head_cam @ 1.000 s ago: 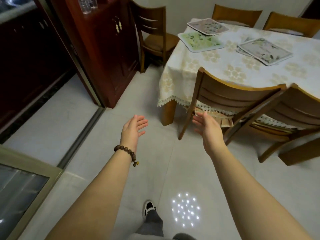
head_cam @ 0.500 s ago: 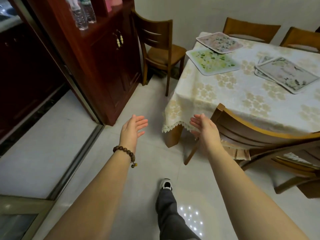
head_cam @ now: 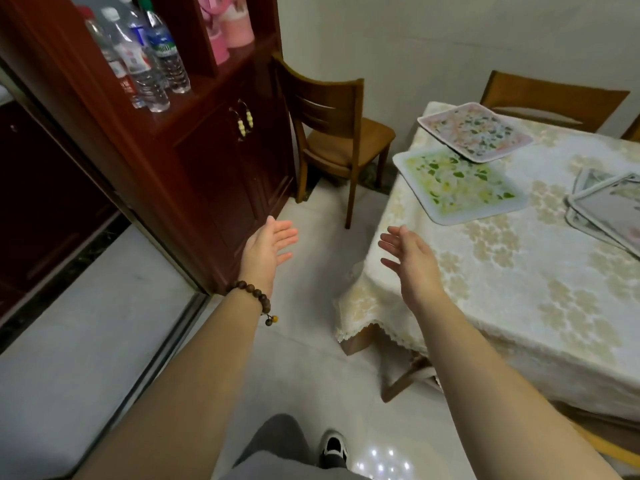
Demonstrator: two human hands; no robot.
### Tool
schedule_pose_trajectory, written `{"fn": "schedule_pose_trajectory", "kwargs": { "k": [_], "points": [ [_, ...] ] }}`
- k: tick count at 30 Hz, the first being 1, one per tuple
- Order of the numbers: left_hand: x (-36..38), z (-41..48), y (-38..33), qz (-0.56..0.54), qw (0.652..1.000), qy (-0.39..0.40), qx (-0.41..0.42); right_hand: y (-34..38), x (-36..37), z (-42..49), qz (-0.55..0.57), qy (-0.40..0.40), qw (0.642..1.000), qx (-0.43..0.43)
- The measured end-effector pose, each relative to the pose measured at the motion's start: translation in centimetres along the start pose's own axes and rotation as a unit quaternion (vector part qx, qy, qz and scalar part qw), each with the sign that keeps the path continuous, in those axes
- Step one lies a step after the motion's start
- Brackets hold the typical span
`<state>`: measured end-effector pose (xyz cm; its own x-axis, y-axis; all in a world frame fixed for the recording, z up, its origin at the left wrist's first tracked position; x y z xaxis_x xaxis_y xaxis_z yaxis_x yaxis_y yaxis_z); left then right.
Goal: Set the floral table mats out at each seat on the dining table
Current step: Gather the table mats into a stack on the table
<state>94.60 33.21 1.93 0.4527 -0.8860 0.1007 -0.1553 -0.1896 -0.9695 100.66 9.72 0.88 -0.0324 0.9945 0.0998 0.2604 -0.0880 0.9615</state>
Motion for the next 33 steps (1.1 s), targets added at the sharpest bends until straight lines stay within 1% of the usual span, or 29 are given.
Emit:
{"fn": "schedule_pose_trajectory", "kwargs": {
  "k": [8, 13, 19, 25, 29, 33],
  "points": [
    [1.5, 12.8, -0.6, 0.004, 0.999, 0.022, -0.026, 0.7, 3.8, 11.5, 0.009, -0.031, 0.999, 0.011],
    [2.8, 23.0, -1.7, 0.028, 0.994, 0.095, -0.042, 1.3, 6.8, 19.6, 0.014, -0.077, 0.997, 0.008],
    [5.5, 33.9, -4.7, 0.062, 0.985, 0.160, -0.032, 4.2, 9.1, 26.9, 0.049, -0.154, 0.987, -0.020],
    [12.3, 40.7, -5.7, 0.065, 0.967, 0.241, -0.050, 6.4, 6.2, 31.0, 0.112, -0.261, 0.959, -0.019],
    [18.1, 44.4, -5.0, 0.085, 0.950, 0.293, -0.061, 6.7, 2.6, 33.6, 0.097, -0.323, 0.941, -0.005],
    [25.4, 48.2, -4.2, 0.090, 0.934, 0.341, -0.061, 6.9, -1.9, 37.5, 0.106, -0.371, 0.922, -0.012]
  ]
}}
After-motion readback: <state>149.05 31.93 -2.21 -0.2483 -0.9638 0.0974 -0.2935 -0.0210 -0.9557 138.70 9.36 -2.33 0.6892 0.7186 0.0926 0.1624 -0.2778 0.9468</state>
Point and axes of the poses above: each hand's wrist, its own z-axis towards the middle knuckle, its own x-axis out of the palm, y = z × x, the point moved 4 cm from there along z, towards the middle knuckle, and after that the axes turned 2 degrees about y, right-handed, at the moved point
